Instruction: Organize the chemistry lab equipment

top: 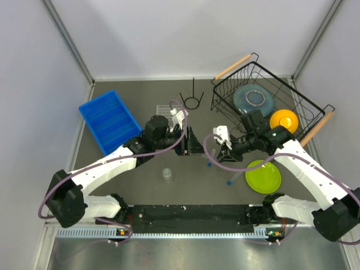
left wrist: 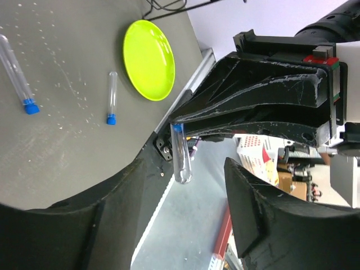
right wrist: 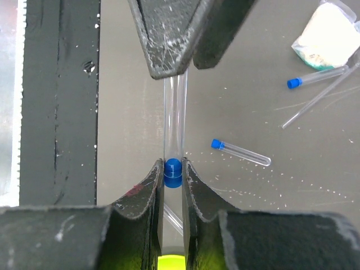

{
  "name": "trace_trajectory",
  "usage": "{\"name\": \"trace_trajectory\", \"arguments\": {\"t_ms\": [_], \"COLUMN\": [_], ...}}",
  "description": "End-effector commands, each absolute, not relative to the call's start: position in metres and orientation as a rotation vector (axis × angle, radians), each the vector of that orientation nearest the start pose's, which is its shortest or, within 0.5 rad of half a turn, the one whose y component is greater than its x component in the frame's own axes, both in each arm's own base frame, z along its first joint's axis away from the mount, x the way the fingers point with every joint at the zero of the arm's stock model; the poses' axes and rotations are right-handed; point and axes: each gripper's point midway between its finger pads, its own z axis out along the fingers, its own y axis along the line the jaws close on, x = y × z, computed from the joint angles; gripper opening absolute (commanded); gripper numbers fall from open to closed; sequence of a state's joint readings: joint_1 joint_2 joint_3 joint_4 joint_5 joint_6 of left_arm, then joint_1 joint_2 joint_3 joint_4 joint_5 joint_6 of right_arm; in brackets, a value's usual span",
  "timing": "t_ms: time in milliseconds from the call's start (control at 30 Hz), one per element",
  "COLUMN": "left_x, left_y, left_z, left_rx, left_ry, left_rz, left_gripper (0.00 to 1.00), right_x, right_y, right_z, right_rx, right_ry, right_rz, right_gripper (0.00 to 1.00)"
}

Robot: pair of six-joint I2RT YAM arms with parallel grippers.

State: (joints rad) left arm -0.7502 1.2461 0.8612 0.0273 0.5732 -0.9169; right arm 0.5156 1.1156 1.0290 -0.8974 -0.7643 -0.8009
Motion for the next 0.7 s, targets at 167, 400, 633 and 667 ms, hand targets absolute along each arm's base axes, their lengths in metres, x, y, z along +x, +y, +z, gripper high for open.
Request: {"name": "trace_trajectory", "arguments": {"t_ms": [167,400,633,667], "left_x": [0.172,0.172,0.171,0.170], "left_y": [-0.350,-0.345,-0.338,-0.338], "left_z": [0.245,0.232,0.221,0.221], "left_rx": [0.461,0.493,0.502,0.508], "left_ry": [2.256,2.335,2.395,2.394], "left_rz": [-1.662,-1.571,-1.484,-1.482], "left_gripper": [0.50,0.43,0.40,0.40], "right_x": [0.165,0.162,0.162,0.162], "right_y": [0.224,0.226,0.228,0.228], "right_z": [0.210,0.204,0.200,0.200], "right_rx": [-1.768,-1.818,-1.835,-1.834], "right_ry": [1.515,1.511,1.521,1.523], "right_rz": [0.815,0.790,0.787,0.788], "right_gripper": [0.12,0.12,0.12,0.12]}}
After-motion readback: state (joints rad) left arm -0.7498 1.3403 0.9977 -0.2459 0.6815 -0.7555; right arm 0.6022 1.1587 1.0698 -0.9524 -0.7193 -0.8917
